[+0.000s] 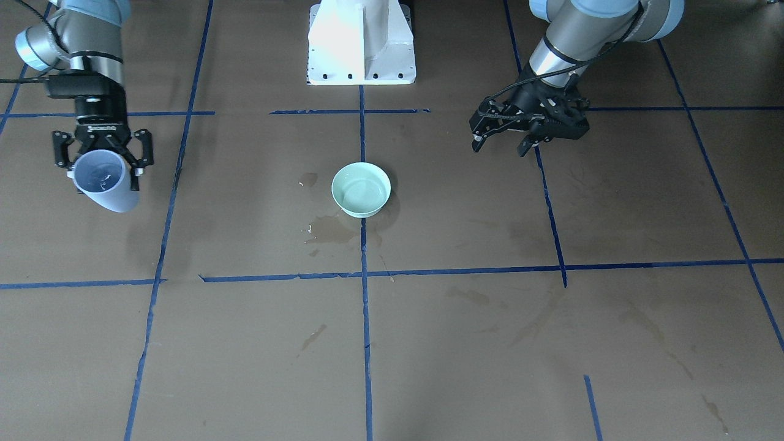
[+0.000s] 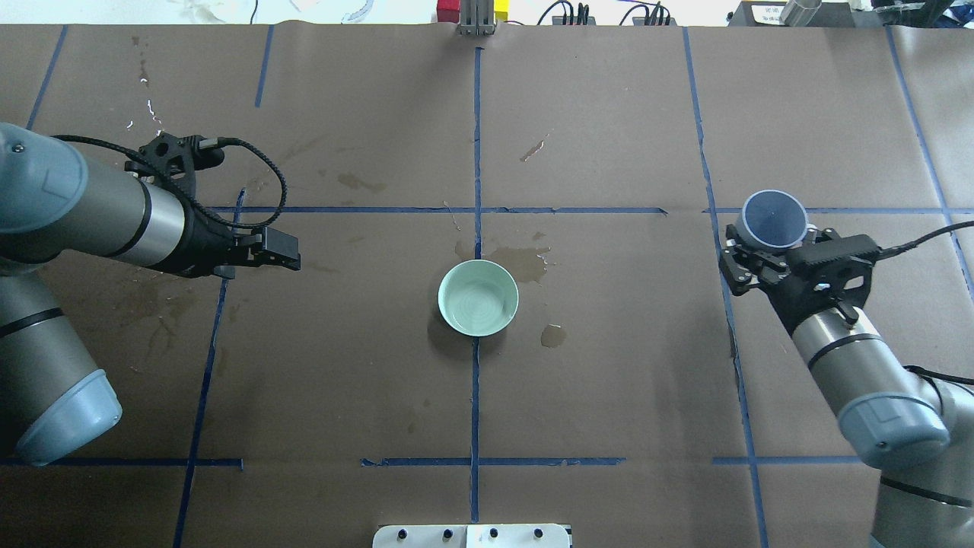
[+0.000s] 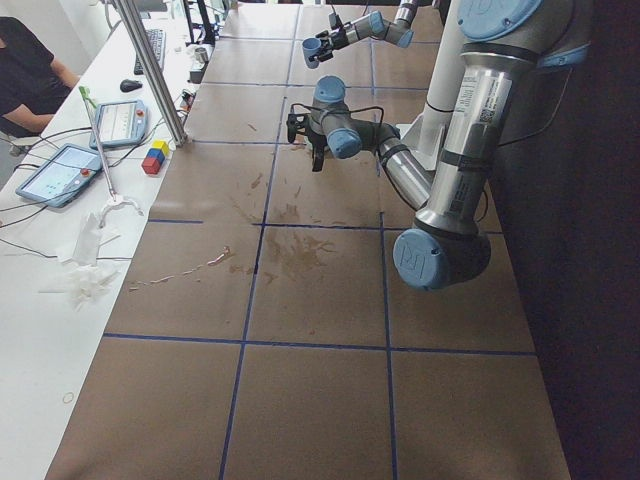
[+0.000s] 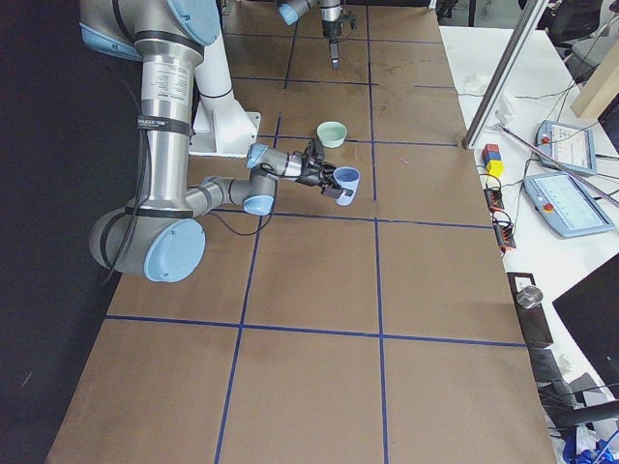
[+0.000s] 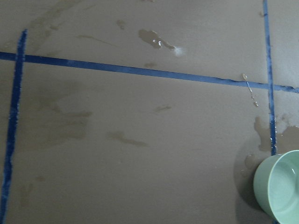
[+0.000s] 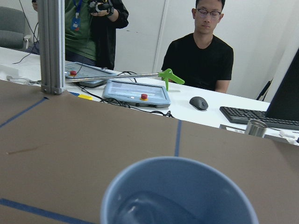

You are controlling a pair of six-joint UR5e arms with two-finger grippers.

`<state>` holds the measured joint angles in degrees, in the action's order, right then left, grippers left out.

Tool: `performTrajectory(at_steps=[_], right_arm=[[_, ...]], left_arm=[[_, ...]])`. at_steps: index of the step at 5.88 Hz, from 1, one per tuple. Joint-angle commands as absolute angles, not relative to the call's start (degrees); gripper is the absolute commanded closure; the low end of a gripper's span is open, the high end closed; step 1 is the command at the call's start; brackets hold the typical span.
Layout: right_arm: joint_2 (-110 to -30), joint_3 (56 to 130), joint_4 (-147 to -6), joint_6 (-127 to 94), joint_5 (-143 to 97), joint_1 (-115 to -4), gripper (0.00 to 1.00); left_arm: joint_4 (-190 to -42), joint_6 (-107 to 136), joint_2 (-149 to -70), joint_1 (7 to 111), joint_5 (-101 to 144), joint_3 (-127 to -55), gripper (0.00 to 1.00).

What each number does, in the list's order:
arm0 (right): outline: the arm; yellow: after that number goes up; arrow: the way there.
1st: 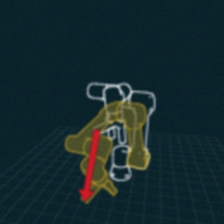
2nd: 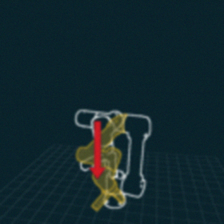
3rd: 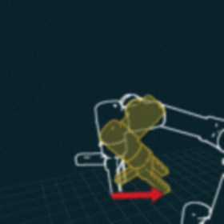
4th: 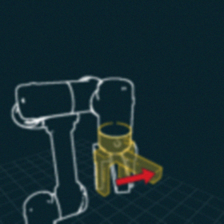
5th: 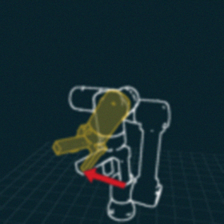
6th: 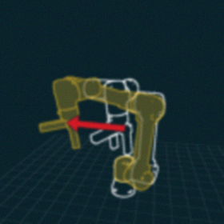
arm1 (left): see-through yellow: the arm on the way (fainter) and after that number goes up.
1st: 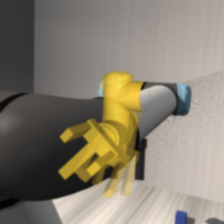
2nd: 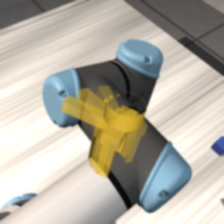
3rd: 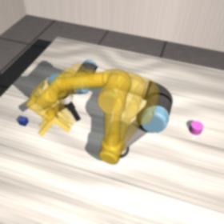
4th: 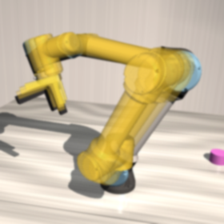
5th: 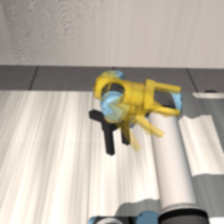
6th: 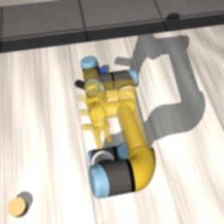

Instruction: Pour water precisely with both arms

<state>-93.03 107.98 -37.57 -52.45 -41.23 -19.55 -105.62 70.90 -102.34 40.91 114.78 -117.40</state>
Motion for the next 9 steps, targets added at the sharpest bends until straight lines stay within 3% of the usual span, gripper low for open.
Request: performTrajectory(at_steps=[1, 2, 5, 6, 9], right_arm=[[-82.0, 108.0, -51.8, -52.6, -41.4, -17.9, 0.89], [-73.4, 108.0, -63.6, -52.9, -41.6, -17.1, 0.88], [-69.2, 104.8, -68.5, -51.8, -41.4, -12.0, 0.91], [-65.3, 104.5, -78.4, -50.7, -41.1, -11.3, 0.9], [-60.8, 104.5, -88.6, -48.7, -41.0, -11.3, 0.9]], left_arm=[[-105.7, 70.8, -97.2, 41.5, 114.8, -120.7, 0.01], [-105.7, 70.9, -96.1, 41.7, 114.6, -121.1, 0.0], [-105.7, 70.9, -95.8, 41.6, 114.3, -121.2, 0.0], [-105.7, 70.8, -95.9, 41.6, 114.3, -121.0, 0.0], [-105.7, 70.8, -95.9, 41.7, 112.4, -121.2, 0.0]])
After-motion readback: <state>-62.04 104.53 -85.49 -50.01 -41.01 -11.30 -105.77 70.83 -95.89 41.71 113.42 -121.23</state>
